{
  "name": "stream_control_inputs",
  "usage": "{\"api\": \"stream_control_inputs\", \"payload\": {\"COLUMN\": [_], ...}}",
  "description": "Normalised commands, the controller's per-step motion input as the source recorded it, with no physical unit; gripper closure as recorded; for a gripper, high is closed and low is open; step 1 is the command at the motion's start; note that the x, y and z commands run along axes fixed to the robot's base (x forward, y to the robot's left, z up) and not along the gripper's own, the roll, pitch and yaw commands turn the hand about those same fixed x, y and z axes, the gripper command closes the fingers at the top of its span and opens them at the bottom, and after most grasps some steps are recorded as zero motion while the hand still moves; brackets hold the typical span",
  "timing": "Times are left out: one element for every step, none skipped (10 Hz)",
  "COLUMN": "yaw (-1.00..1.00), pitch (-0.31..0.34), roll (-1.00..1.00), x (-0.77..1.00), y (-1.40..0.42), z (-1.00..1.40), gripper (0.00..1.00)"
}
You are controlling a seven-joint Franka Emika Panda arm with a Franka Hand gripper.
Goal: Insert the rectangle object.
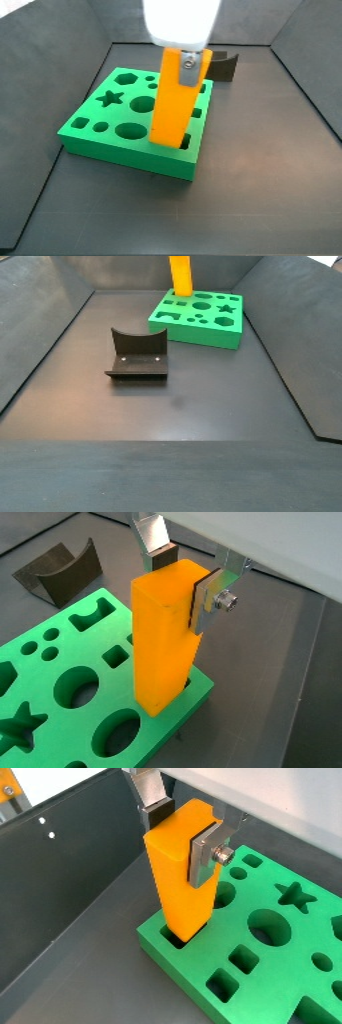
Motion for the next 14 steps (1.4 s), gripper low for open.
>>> {"api": "stream_control_inputs", "payload": {"yaw": [0.00, 0.00, -0.02, -0.03, -0.04, -0.07, -0.10, -0.11, -0.13, -0.15, -0.08, 0.00, 0.02, 0.15], "pitch": [-0.264, -0.364, -0.441, -0.347, -0.031, 0.000, 0.036, 0.046, 0.007, 0.000, -0.074, -0.131, -0.170, -0.066], "roll": [-0.24, -0.37, -0.43, -0.34, -0.01, 0.00, 0.05, 0.03, 0.00, -0.01, -0.04, 0.00, 0.16, 0.41], "x": [-0.17, -0.21, -0.32, -0.18, 0.19, 0.46, 0.59, 0.61, 0.39, 0.17, -0.01, -0.21, -0.30, -0.07], "y": [0.00, 0.00, 0.00, 0.00, -0.11, -0.19, -0.25, -0.23, -0.09, 0.00, 0.05, 0.08, 0.00, -0.19], "z": [-0.06, 0.00, 0.00, -0.05, -0.16, -0.16, -0.08, -0.08, -0.11, -0.16, -0.24, -0.35, -0.44, -0.34], "gripper": [1.00, 1.00, 1.00, 1.00, 1.00, 1.00, 1.00, 1.00, 1.00, 1.00, 1.00, 1.00, 1.00, 1.00]}}
